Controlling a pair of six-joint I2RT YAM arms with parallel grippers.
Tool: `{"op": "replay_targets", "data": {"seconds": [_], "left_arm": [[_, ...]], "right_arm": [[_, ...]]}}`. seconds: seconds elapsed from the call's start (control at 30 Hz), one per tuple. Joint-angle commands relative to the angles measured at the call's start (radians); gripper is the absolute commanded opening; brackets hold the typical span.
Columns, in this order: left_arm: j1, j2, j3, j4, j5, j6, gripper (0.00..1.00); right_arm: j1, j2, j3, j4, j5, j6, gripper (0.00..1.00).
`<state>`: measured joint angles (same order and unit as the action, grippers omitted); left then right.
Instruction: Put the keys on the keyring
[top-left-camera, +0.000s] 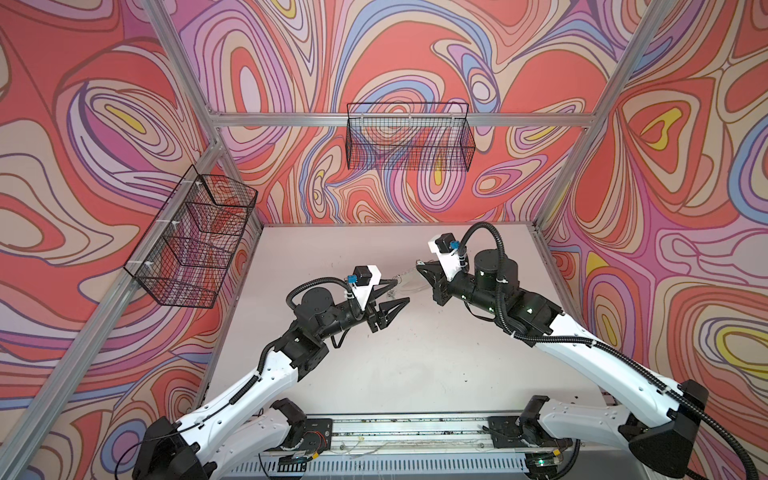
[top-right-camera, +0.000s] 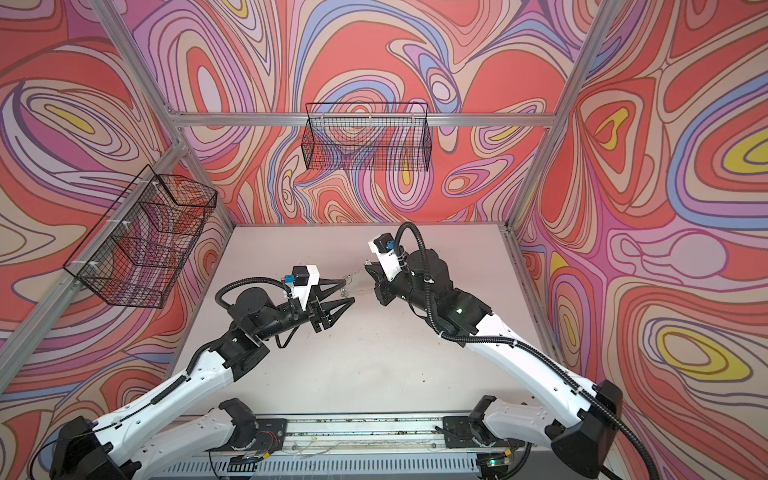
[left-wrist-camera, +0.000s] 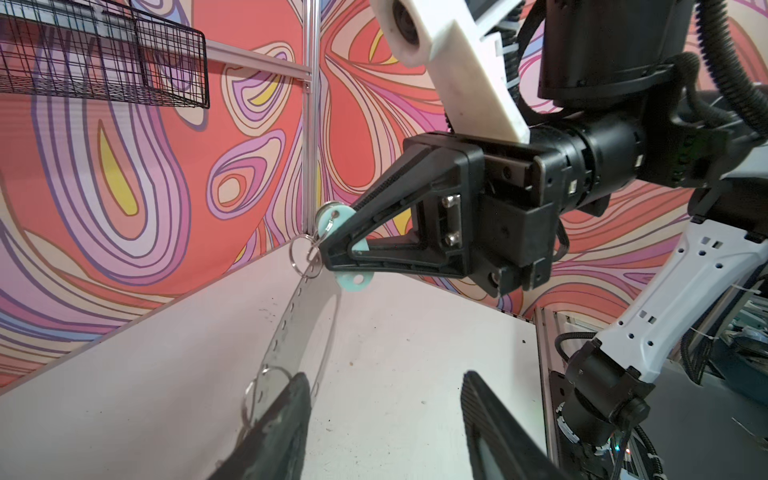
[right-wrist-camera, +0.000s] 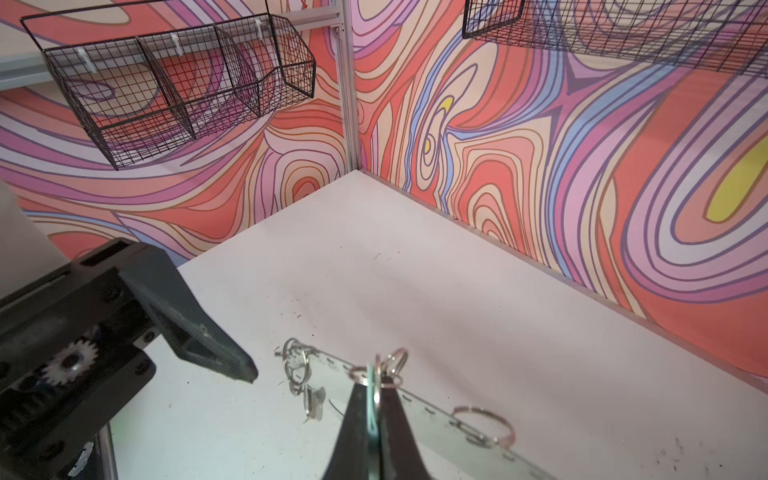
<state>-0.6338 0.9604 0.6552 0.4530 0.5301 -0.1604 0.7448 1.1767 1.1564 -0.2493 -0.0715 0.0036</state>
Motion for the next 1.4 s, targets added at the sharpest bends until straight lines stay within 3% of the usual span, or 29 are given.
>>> {"op": "replay_targets", "data": {"seconds": [0.0, 0.3, 0.5, 0.77, 1.07, 1.37], "left_arm": [[-0.001, -0.020, -0.001, 0.003, -0.028, 0.012, 0.61], [-0.001, -0.162, -0.035, -0.105, -0.227, 0.033, 0.62], [-0.001, -0.290, -0.082, -0.158, -0.395, 0.031, 0.64], [-0.001, -0.391, -0.116, -0.209, -0.431, 0.039, 0.65], [-0.001, -0.390, -0.121, -0.197, -0.459, 0.058, 0.66], [-0.001, -0.376, -0.120, -0.200, -0.458, 0.053, 0.66]], "right_arm": [[-0.004, 0.014, 0.046, -0.012, 0.024, 0.034, 0.00], [-0.018, 0.080, -0.023, -0.011, 0.024, 0.042, 0.00], [-0.042, 0.224, -0.023, 0.072, 0.004, 0.016, 0.00], [-0.104, 0.425, 0.059, 0.191, 0.046, -0.093, 0.00], [-0.125, 0.608, 0.175, 0.237, 0.106, -0.174, 0.00], [-0.125, 0.547, -0.005, 0.279, 0.024, -0.066, 0.00]]}}
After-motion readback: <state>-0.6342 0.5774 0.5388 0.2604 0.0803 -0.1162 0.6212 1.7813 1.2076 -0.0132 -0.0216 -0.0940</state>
